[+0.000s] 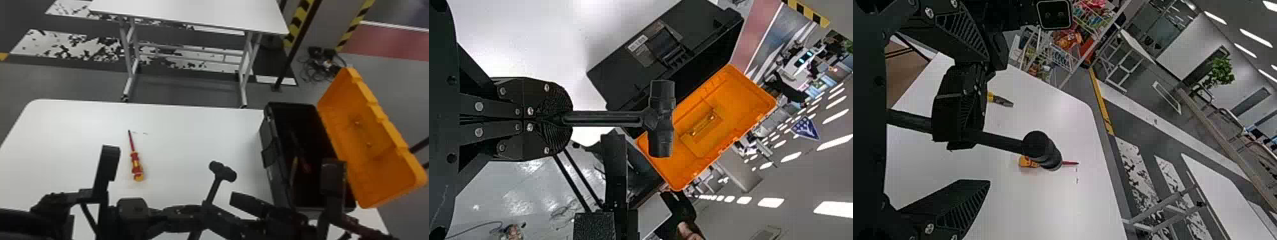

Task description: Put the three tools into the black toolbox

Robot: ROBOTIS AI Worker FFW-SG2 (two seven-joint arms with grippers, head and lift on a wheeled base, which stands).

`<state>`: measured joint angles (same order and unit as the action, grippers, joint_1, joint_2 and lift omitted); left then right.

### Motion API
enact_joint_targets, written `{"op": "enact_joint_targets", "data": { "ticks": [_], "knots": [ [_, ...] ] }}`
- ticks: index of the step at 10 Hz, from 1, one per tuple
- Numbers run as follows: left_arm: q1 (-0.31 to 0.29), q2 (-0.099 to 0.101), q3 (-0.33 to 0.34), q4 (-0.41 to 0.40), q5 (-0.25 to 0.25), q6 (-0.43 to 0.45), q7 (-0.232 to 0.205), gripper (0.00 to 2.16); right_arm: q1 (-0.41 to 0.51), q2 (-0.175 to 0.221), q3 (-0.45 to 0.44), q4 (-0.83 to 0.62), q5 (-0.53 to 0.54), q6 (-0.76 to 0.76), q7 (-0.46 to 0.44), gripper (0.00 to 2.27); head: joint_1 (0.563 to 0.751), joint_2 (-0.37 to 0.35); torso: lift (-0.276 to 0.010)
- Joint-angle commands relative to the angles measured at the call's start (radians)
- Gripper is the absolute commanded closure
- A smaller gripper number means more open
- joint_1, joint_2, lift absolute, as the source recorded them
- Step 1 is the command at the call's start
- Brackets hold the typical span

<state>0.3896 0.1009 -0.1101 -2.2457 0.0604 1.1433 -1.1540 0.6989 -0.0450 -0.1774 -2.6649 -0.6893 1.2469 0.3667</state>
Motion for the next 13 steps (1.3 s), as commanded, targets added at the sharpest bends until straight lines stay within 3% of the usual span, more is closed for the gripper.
{"op": "enact_joint_targets", "data": {
  "ticks": [1,6,7,8,9,11,12,13],
  "knots": [
    [0.000,-0.004,-0.023,-0.005,-0.005,0.003,0.002,1.89,-0.004,-0.001,0.018,0.011,0.021,-0.017,0.006,0.13,0.695,-0.154,-0.051],
    [0.028,-0.009,-0.080,-0.034,-0.047,0.003,0.013,1.89,-0.002,-0.001,0.072,0.057,0.063,-0.076,0.038,0.13,0.695,-0.191,-0.051],
    [0.031,-0.009,-0.080,-0.035,-0.047,0.003,0.013,1.90,-0.001,-0.001,0.073,0.059,0.068,-0.079,0.044,0.35,0.695,-0.189,-0.051],
    [0.034,-0.009,-0.082,-0.035,-0.047,0.003,0.014,1.90,0.001,0.000,0.084,0.059,0.086,-0.085,0.057,1.66,0.695,-0.188,-0.051],
    [0.034,-0.009,-0.082,-0.034,-0.047,0.003,0.014,1.90,0.007,0.000,0.088,0.057,0.099,-0.100,0.047,2.24,0.695,-0.185,-0.051],
    [0.034,-0.009,-0.079,-0.034,-0.047,0.000,0.016,1.90,0.010,-0.001,0.101,0.056,0.125,-0.115,0.054,2.24,0.695,-0.188,-0.051],
    [0.034,-0.009,-0.077,-0.034,-0.047,0.003,0.017,2.07,0.007,-0.006,0.102,0.051,0.139,-0.106,0.063,2.24,0.695,-0.186,-0.051],
    [0.034,-0.007,-0.074,-0.034,-0.047,0.003,0.020,2.07,0.002,-0.012,0.111,0.045,0.152,-0.069,0.066,2.24,0.695,-0.183,-0.051]
  ]
}}
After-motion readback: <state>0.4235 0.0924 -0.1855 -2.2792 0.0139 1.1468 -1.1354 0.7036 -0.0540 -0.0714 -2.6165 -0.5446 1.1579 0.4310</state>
